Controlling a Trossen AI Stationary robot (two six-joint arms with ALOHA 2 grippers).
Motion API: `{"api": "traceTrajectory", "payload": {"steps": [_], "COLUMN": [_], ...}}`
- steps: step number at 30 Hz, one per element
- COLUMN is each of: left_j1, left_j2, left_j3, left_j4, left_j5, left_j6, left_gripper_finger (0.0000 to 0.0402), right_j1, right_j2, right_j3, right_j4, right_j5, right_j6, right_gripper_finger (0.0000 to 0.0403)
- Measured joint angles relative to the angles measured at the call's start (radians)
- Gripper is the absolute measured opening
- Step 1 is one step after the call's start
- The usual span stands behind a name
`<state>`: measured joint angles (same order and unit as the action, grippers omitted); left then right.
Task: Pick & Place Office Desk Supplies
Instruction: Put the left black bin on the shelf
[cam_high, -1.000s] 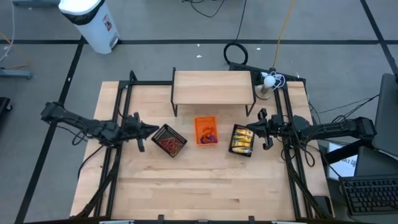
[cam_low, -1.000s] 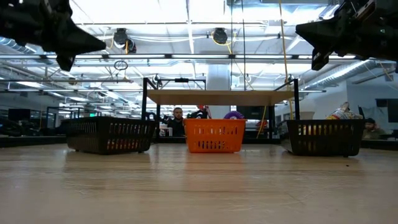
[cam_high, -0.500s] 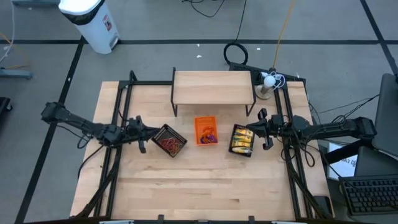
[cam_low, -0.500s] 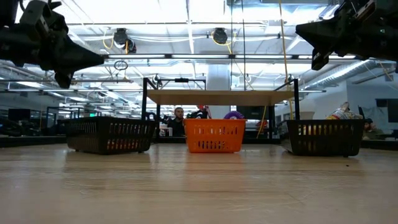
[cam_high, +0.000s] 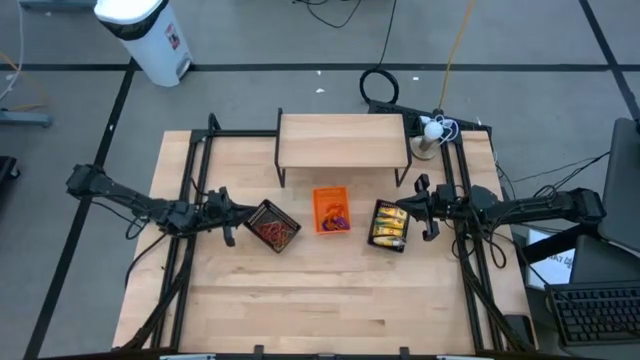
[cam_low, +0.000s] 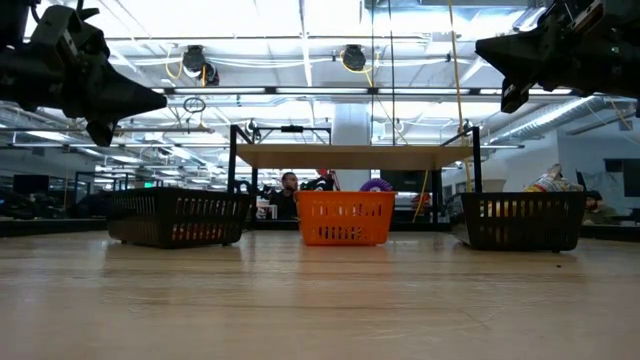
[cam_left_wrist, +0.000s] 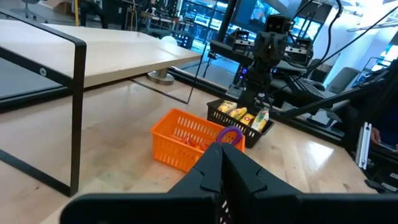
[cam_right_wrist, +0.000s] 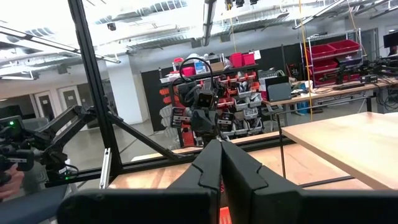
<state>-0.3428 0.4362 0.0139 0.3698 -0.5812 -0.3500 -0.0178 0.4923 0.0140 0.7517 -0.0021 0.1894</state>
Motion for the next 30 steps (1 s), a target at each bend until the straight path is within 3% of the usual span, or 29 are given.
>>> {"api": "traceTrajectory", "payload": {"steps": [15, 25, 30], "left_j1": [0.0, 0.0, 0.0], "left_j2": [0.0, 0.0, 0.024], "left_j3": [0.001, 0.001, 0.019], "left_j4": [0.002, 0.067, 0.007], "left_j5": [0.013, 0.111, 0.08], "left_j6": [0.0, -0.012, -0.151], "left_gripper_finger": [0.0005, 0.0003, 0.0008], "right_j1": [0.0, 0.0, 0.0], "right_j2": [0.0, 0.0, 0.0], "right_j3": [0.0, 0.0, 0.0], "right_j4": [0.0, 0.0, 0.0], "right_j5": [0.0, 0.0, 0.0], "right_j6": [0.0, 0.0, 0.0], "right_gripper_finger": [0.0004, 0.0004, 0.0004]}}
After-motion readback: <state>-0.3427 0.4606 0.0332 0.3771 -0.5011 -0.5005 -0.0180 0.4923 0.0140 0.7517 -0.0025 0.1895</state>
